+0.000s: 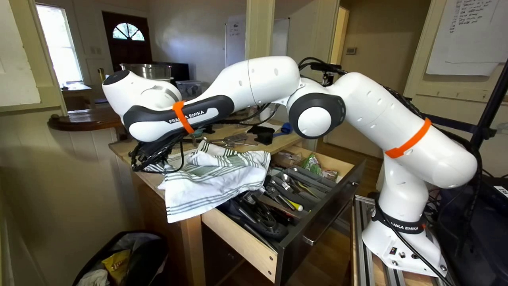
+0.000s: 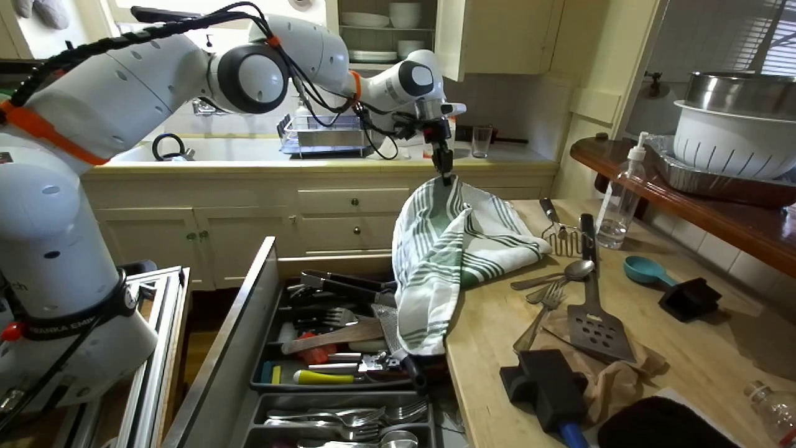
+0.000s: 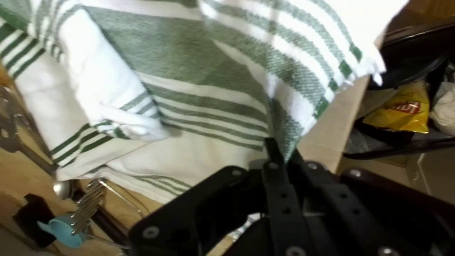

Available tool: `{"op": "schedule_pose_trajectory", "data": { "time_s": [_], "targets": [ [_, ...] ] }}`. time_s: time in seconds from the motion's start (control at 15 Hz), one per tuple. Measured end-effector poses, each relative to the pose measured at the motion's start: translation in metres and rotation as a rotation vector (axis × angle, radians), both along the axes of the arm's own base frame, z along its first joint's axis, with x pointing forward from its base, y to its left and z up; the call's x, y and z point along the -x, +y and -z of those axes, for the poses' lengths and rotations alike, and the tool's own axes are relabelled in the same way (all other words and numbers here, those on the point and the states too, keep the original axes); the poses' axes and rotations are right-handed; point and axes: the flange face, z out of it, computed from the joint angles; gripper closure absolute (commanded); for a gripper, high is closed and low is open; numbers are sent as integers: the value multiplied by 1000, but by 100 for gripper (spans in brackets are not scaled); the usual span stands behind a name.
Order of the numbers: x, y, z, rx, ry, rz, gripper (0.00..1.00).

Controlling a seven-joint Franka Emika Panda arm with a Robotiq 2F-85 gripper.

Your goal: Fold the towel twice.

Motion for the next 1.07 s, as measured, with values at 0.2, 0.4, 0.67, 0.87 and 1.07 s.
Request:
{"op": "schedule_pose_trajectory", "data": {
  "time_s": [0.2, 0.4, 0.67, 0.87, 1.07],
  "targets": [
    [0, -40, -11, 99, 63, 17, 99],
    [-2, -64, -16, 149, 80, 34, 94],
    [-2, -67, -19, 149, 76, 37, 99],
    [-2, -67, -19, 151, 73, 41, 99],
    [-3, -92, -21, 182, 62, 120, 99]
  ]
}}
